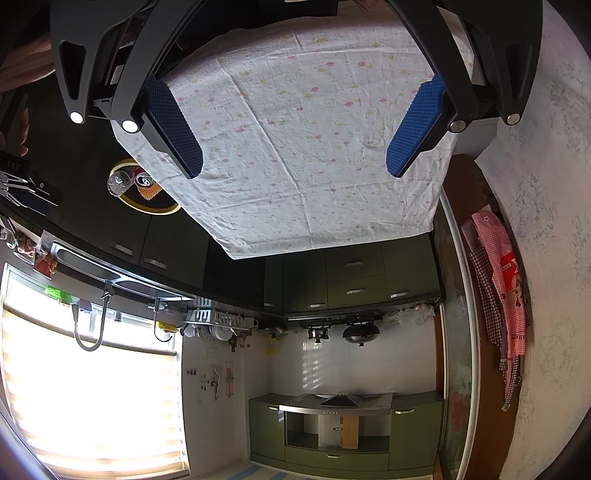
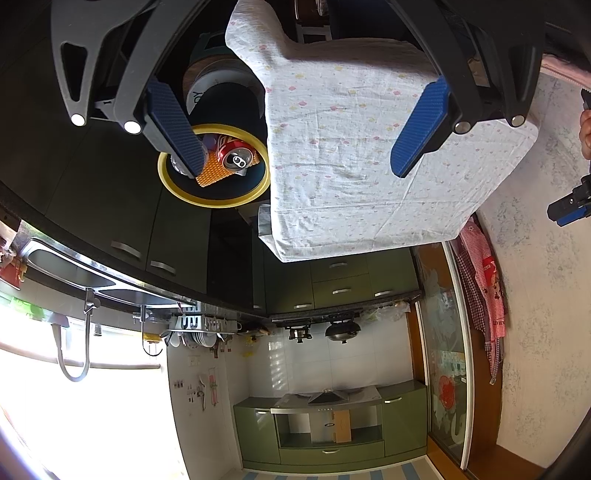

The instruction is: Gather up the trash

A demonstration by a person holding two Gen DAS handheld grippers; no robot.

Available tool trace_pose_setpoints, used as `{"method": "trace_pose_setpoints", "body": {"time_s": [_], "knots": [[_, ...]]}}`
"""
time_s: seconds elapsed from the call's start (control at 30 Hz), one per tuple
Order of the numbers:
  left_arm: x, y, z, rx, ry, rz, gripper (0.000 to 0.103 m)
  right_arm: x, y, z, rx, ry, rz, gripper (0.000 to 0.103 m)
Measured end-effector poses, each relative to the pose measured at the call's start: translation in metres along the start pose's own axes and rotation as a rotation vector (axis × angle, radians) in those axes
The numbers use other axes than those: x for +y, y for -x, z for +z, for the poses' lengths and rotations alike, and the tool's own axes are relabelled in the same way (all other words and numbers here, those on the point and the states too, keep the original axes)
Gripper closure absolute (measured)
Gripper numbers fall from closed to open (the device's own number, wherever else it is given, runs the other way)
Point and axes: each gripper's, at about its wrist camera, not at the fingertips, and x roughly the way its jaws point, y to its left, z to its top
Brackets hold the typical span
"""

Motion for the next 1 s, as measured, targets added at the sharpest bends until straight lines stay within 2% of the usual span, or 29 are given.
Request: {"method": "trace_pose_setpoints", "body": {"time_s": [0.53,0.73,0.9,1.0], "knots": [[0.0,-0.004,-0.001,0.01,0.001,-0.009,0.005,0.0,-0.001,0.0,0.004,-0.002,-0.001,0.007],[0.001,-0.009,-0.005,0.013,0.02,-0.071,0.005,0.001,-0.001,-0.001,0.005,-0.002,0.001,0.007],[0.008,-0.029,-0.004,0.057,0.035,-0.076,0.005,0.003,-0.013,-0.007,0.024,-0.003,0.01,0.007],[0.021,-0.059,-0.001,0.11,0.035,-0.057,0.005,0.005,-0.035,-0.004,0.055,0.005,0.029,0.007]]}}
